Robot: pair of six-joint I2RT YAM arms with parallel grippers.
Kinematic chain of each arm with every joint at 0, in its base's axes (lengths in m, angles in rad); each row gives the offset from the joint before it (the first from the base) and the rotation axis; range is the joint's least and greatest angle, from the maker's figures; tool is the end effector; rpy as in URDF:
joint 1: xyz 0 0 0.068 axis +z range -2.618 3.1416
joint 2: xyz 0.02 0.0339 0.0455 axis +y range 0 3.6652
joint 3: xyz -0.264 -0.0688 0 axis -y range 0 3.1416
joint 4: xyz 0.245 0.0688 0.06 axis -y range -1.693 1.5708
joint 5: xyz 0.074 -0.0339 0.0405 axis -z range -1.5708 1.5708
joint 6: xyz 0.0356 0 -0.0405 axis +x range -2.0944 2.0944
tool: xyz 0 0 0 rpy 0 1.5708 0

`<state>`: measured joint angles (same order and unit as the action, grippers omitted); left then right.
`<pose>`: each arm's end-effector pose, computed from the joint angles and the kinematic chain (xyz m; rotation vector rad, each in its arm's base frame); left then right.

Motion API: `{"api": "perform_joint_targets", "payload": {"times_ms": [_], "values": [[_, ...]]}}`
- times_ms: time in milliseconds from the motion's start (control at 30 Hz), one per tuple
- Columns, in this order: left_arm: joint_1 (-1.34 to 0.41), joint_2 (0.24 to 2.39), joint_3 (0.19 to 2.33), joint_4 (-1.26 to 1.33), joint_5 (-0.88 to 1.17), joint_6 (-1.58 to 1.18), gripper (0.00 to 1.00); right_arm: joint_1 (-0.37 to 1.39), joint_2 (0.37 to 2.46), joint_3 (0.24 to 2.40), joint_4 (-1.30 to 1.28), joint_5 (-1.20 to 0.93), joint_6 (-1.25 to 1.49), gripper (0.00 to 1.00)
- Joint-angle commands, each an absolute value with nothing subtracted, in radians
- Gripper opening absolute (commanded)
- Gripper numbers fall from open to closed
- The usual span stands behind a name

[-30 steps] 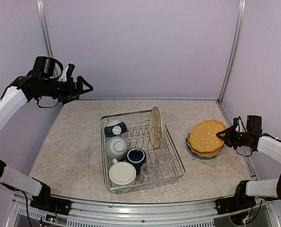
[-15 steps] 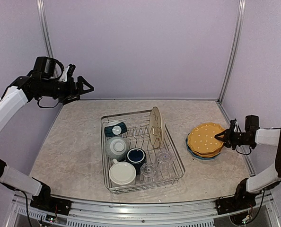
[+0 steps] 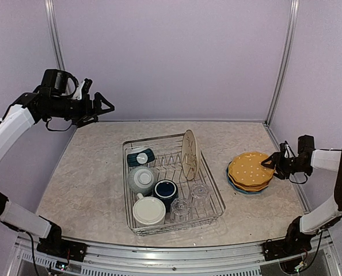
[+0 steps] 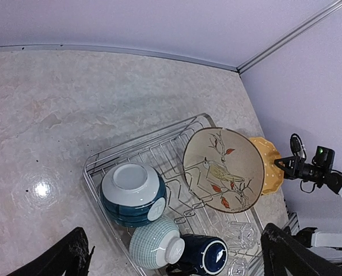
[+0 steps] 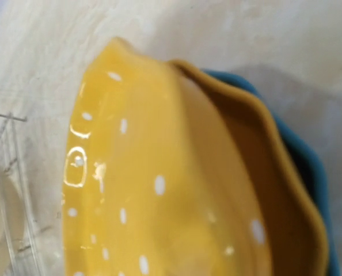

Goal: Unload the mixed dishes from the dish rack
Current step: Place the plate with another plate.

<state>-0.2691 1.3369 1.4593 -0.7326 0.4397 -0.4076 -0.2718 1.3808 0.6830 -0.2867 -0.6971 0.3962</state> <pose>0.2675 -0.0895 0.3989 0.1047 2.2426 -0.8557 0.2493 -0.0458 0.1769 0.5490 2.4016 0.9341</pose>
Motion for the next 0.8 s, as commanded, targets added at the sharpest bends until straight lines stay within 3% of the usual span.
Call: {"api": "perform_joint_targets", "payload": {"times_ms": [0,133,267,467,567,767], "values": [[-0.26,1.348,1.46,-0.725,0.464,-0.417,0.99,-0.278,1.337,0.724,-0.345,-0.625,0.347,0.61],[-0.257,1.352,1.468,-0.738,0.462,-0.416,0.99,-0.277,1.276,0.731,-0.397,-0.557,0.335,0.67],[-0.258,1.346,1.458,-0.724,0.481,-0.421,0.99,-0.277,1.183,0.726,-0.447,-0.431,0.324,0.79],[-0.258,1.352,1.466,-0.731,0.499,-0.427,0.99,-0.251,1.036,0.697,-0.444,-0.435,0.363,0.91],[-0.259,1.341,1.453,-0.716,0.496,-0.429,0.99,-0.189,0.945,0.667,-0.391,-0.445,0.434,0.99],[-0.259,1.352,1.457,-0.719,0.512,-0.437,0.99,0.054,0.909,0.697,-0.304,-0.4,0.562,1.0]]}}
